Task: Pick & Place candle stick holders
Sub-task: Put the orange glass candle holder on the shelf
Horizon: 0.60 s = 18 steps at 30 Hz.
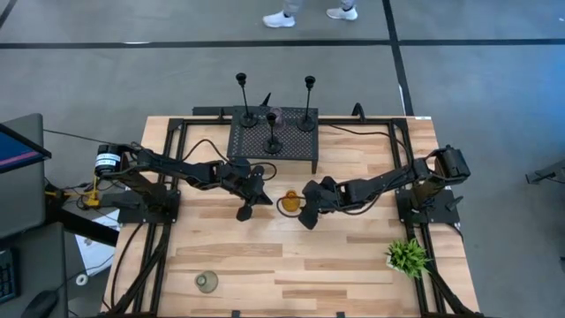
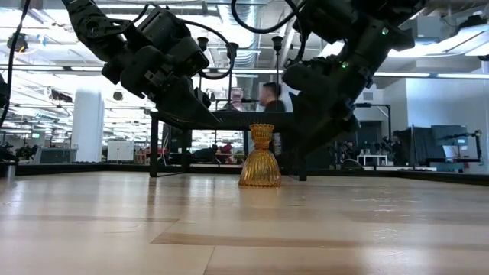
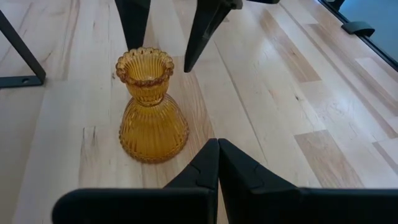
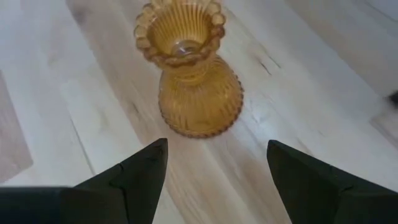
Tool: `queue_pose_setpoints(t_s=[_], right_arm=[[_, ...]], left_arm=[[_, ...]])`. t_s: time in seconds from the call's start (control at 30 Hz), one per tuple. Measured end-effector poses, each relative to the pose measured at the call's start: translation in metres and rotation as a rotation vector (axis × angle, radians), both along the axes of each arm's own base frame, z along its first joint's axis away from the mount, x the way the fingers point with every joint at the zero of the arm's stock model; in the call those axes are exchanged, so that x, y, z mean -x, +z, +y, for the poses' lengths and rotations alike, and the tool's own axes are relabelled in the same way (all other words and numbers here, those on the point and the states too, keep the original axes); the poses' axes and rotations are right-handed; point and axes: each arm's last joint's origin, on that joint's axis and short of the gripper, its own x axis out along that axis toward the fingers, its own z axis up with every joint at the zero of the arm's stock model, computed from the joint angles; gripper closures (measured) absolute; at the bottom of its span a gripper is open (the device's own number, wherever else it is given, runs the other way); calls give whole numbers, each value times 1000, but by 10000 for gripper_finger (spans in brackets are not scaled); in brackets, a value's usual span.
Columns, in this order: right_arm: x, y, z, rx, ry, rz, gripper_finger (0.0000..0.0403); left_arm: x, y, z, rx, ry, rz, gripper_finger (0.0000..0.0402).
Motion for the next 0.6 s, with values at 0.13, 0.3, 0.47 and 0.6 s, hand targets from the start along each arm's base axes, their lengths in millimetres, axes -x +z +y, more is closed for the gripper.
queue_pose_setpoints(t_s=[0.13, 0.3, 0.47, 0.6], right_arm=[[-3, 2, -3, 16, 19, -20, 137], [-8, 5, -12, -28, -29, -87, 137], [-9, 5, -14, -53, -25, -94, 137], [-12, 8, -13, -62, -20, -133, 137]], left_arm=[[0, 0, 0, 0, 0, 0, 395], [0, 0, 0, 0, 0, 0, 395], [0, 0, 0, 0, 0, 0, 395], [0, 0, 0, 0, 0, 0, 395]])
